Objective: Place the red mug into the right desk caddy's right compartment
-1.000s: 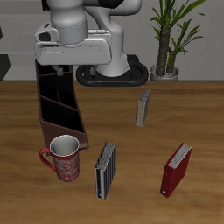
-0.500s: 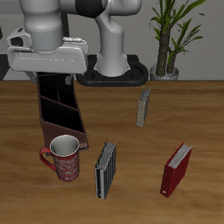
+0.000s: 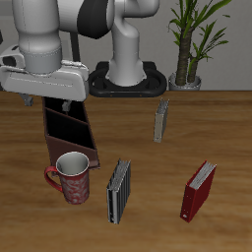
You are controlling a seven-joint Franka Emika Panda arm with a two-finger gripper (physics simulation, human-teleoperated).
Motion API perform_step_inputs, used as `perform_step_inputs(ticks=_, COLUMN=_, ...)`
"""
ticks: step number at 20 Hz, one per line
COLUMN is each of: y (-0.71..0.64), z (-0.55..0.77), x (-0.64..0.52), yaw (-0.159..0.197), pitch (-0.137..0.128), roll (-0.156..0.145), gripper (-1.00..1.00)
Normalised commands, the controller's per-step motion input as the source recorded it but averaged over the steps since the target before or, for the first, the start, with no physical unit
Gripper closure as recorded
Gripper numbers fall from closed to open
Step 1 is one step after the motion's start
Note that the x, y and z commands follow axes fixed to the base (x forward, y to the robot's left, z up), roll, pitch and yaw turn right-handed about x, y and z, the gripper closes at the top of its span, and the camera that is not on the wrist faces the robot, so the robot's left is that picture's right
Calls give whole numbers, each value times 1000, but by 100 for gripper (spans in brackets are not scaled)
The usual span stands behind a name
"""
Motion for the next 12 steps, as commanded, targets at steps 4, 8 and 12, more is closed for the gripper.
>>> perform_step_inputs(ticks=4, y=221, z=-388, x=72, yaw=-38, pitch=-62, roll=29, gripper=-100)
perform_step_inputs(ticks=8, y=43, z=-415, x=77, yaw=-43, pitch=-19, roll=3, gripper=-100)
perform_step_inputs(ticks=12, y=-82, z=-238, x=22, yaw=-51, pitch=-13, roll=-32, gripper=-100)
